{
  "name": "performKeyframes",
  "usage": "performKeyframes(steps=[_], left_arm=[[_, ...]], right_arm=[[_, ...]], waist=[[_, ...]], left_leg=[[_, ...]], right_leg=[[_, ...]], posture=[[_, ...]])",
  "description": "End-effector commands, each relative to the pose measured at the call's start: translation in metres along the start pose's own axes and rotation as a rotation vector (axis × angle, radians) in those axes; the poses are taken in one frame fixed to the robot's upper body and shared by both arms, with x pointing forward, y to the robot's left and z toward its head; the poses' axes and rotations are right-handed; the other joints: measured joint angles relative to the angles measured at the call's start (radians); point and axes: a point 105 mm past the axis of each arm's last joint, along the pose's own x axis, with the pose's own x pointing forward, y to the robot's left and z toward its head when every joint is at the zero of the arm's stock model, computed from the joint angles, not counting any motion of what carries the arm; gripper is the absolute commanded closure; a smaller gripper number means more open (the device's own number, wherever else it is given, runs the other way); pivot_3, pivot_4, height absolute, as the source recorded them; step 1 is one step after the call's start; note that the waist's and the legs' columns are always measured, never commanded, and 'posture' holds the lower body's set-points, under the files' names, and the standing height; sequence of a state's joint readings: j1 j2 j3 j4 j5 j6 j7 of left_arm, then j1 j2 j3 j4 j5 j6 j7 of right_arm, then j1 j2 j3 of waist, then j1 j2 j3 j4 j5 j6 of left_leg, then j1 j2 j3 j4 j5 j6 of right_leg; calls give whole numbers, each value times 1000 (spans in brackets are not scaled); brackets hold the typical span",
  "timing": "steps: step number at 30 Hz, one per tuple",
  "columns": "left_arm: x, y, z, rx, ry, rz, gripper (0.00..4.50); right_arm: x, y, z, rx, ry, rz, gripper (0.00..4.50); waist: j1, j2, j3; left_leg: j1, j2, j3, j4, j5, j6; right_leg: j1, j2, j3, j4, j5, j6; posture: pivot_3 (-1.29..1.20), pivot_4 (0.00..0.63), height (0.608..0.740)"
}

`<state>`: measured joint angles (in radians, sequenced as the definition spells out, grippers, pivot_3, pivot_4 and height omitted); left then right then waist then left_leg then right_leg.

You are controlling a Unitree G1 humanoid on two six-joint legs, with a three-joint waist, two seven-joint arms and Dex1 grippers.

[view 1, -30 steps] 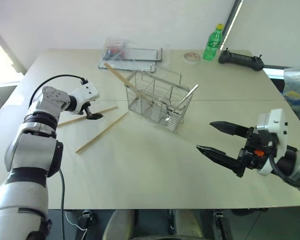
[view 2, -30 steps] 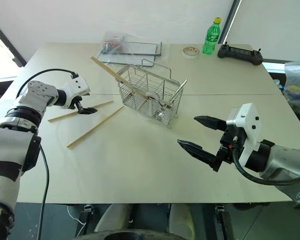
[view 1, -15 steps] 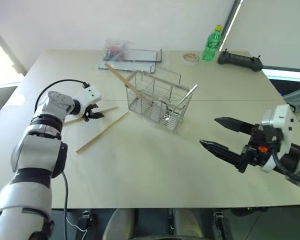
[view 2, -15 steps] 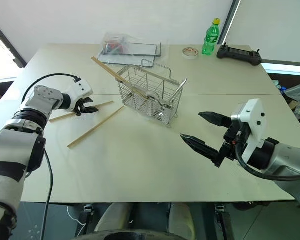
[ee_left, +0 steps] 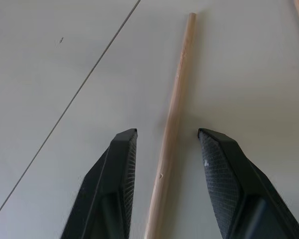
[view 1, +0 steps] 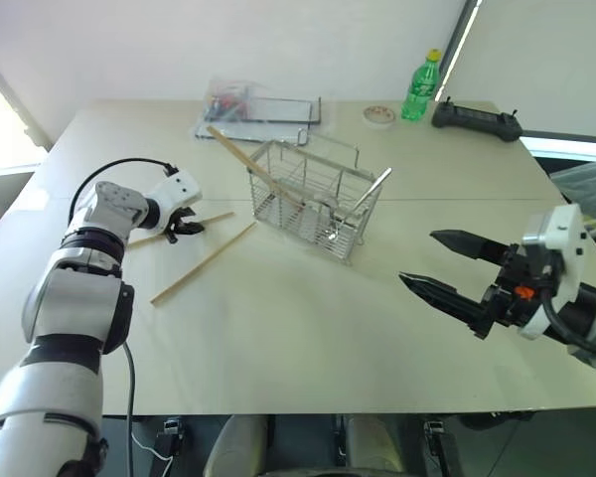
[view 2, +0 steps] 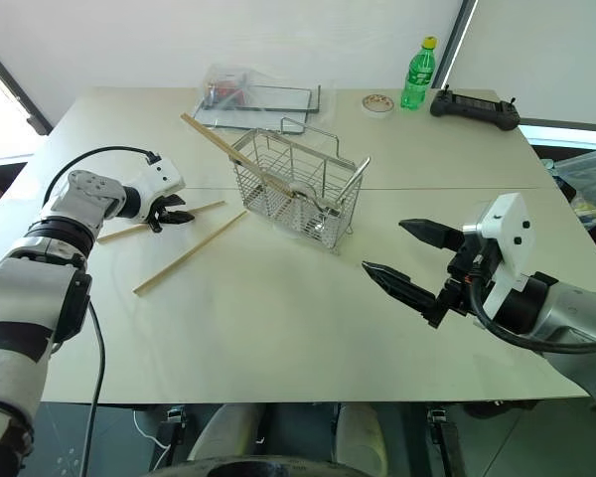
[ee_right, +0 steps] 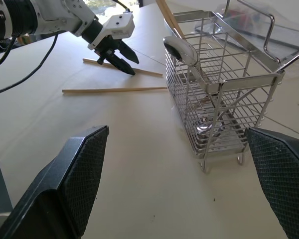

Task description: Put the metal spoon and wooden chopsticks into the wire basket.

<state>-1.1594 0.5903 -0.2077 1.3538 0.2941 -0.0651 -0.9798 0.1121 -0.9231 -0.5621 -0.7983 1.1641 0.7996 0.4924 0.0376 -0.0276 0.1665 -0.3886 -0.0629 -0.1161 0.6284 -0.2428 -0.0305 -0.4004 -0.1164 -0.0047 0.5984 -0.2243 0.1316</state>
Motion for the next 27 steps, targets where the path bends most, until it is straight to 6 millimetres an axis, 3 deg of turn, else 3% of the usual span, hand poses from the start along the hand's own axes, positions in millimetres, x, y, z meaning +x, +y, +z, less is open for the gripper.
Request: performKeyframes(steps=[1, 2, 11, 16, 22, 27], left_arm=[[0, -4, -6, -26, 16, -29, 4189], [0, -4, -5, -27, 14, -31, 4449], [-2, 2, -1, -59, -13, 10, 4449], [-20, 25, 23, -191, -195, 106, 4449], [-88, 96, 66, -498, -621, 504, 4449], [-145, 125, 105, -598, -947, 654, 4449]], right_arm=[[-3, -1, 12, -32, -45, -10, 0], [-3, -2, 12, -31, -47, -12, 0], [-2, -1, 10, -28, -48, -15, 0], [-1, 2, 4, -29, -26, 3, 0], [-2, 4, -2, -25, -9, 21, 0], [1, 6, -4, -22, -12, 26, 0]], waist=[[0, 0, 0], [0, 0, 0], [0, 0, 0], [-1, 0, 0], [0, -3, 1], [0, -2, 1]], left_leg=[[0, 0, 0, 0, 0, 0], [0, 0, 0, 0, 0, 0], [0, 0, 0, 0, 0, 0], [0, 0, 0, 0, 0, 0], [-1, 0, -1, 0, 0, 0], [-1, 0, 0, 0, 0, 0]], right_leg=[[0, 0, 0, 0, 0, 0], [0, 0, 0, 0, 0, 0], [0, 0, 0, 0, 0, 0], [0, 1, 0, 0, 0, 0], [-1, 1, -1, 0, 1, 1], [-1, 0, 0, -1, 1, 2]], posture=[[0, 150, 725], [0, 150, 725], [0, 150, 725], [0, 150, 725], [0, 150, 725], [0, 150, 725]])
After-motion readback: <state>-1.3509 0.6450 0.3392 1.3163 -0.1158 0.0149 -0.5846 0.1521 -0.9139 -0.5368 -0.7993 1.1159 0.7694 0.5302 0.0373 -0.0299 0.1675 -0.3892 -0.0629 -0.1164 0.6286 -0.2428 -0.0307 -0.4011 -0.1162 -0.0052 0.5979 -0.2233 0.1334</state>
